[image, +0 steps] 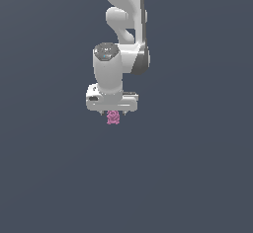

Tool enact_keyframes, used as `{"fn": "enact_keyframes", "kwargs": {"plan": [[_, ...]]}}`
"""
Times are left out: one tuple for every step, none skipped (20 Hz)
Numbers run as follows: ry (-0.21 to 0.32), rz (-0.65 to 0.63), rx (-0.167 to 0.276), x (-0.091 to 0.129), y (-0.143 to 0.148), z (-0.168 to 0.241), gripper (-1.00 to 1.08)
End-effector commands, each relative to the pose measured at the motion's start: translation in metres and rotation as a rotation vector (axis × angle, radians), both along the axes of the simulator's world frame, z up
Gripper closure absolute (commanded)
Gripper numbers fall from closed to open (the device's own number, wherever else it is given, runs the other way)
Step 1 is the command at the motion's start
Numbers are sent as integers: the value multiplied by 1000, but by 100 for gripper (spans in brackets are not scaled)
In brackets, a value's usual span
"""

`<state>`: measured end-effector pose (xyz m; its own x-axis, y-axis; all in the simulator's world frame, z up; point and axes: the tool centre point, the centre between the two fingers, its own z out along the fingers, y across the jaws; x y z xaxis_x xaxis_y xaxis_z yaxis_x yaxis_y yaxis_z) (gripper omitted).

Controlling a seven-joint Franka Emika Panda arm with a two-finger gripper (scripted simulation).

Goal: Pick up the object and move it to a goal position.

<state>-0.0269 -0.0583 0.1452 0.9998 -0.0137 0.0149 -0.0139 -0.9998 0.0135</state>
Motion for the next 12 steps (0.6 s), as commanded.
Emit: {"fn": "enact_keyframes", "kwargs": {"plan": [[4, 6, 4, -12, -4, -14, -92], [5, 8, 5, -18, -5, -20, -92], [7, 11, 6, -23, -6, -25, -92], [8, 13, 7, -28, -8, -29, -92], [9, 15, 9, -33, -9, -34, -92], [10, 16, 9, -37, -10, -38, -92], [11, 18, 10, -41, -11, -41, -92], [12, 19, 11, -44, -11, -44, -92], [13, 20, 12, -47, -12, -47, -92], [13, 21, 12, -50, -12, -49, -92], [14, 22, 12, -52, -13, -51, -92], [14, 23, 13, -54, -13, -52, -92]]}}
